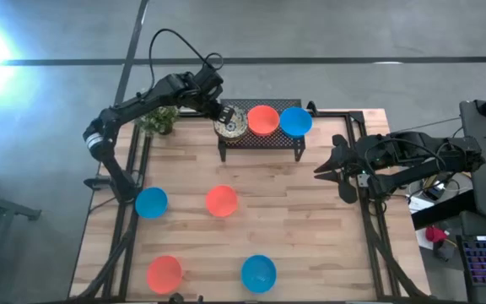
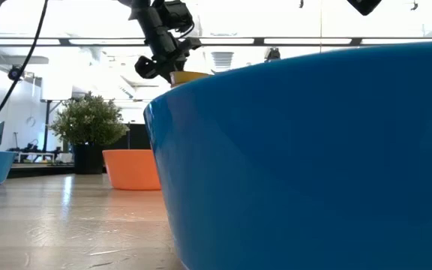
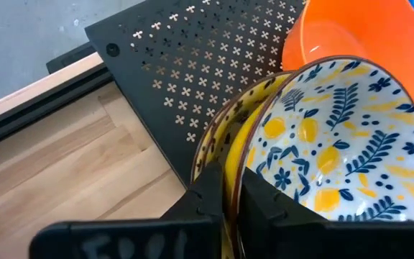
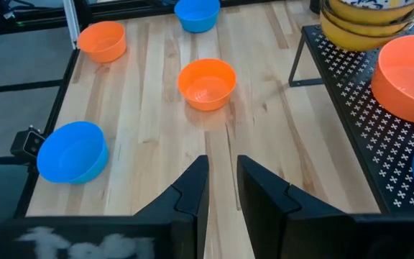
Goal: Pick & Place Mini bowls
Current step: Stack the yellow patterned bowl on the yellow patterned bowl on the shelf
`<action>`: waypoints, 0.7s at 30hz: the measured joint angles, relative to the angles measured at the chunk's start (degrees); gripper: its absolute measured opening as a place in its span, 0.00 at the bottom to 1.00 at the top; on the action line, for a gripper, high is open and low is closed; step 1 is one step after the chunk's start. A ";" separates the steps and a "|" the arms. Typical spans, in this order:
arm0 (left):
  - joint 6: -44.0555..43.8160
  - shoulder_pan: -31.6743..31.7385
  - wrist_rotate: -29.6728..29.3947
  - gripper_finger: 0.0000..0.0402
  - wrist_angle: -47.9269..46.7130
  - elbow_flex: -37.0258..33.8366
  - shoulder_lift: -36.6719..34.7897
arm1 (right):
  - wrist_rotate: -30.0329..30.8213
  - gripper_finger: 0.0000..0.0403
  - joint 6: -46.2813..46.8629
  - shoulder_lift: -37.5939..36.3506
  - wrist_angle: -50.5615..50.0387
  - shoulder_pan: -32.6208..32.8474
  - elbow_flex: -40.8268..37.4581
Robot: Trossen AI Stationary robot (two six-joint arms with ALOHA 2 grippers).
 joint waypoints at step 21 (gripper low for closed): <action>-0.46 0.02 -0.09 0.07 0.80 -0.07 0.00 | -0.03 0.17 0.04 0.00 -0.01 0.01 0.00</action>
